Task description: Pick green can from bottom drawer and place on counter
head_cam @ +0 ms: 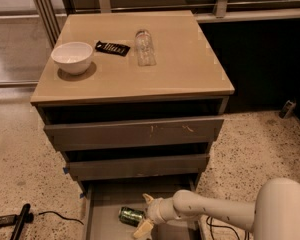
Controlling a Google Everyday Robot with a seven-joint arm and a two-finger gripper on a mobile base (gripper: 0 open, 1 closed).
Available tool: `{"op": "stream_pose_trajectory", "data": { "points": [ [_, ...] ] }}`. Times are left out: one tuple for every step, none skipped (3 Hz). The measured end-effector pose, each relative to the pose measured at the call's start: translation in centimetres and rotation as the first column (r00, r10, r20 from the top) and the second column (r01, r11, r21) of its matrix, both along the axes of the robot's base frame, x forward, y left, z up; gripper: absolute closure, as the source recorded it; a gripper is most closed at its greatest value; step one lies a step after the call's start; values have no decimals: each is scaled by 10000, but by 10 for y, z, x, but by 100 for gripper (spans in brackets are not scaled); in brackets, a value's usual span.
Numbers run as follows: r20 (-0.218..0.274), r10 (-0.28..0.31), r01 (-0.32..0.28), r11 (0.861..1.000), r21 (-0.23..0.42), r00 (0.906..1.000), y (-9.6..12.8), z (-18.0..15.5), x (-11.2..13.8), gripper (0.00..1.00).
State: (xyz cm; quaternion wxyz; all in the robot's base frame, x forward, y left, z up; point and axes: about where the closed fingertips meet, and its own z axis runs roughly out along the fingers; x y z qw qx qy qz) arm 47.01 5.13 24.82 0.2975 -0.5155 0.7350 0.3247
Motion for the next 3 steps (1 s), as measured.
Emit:
{"op": "stream_pose_trajectory", "data": {
  "points": [
    [-49, 10, -8, 9992, 406, 10000, 8, -5, 2, 0],
    [-49, 10, -8, 9992, 406, 10000, 8, -5, 2, 0],
    [62, -59, 58, 9999, 139, 10000, 11, -12, 1, 0]
  ]
}}
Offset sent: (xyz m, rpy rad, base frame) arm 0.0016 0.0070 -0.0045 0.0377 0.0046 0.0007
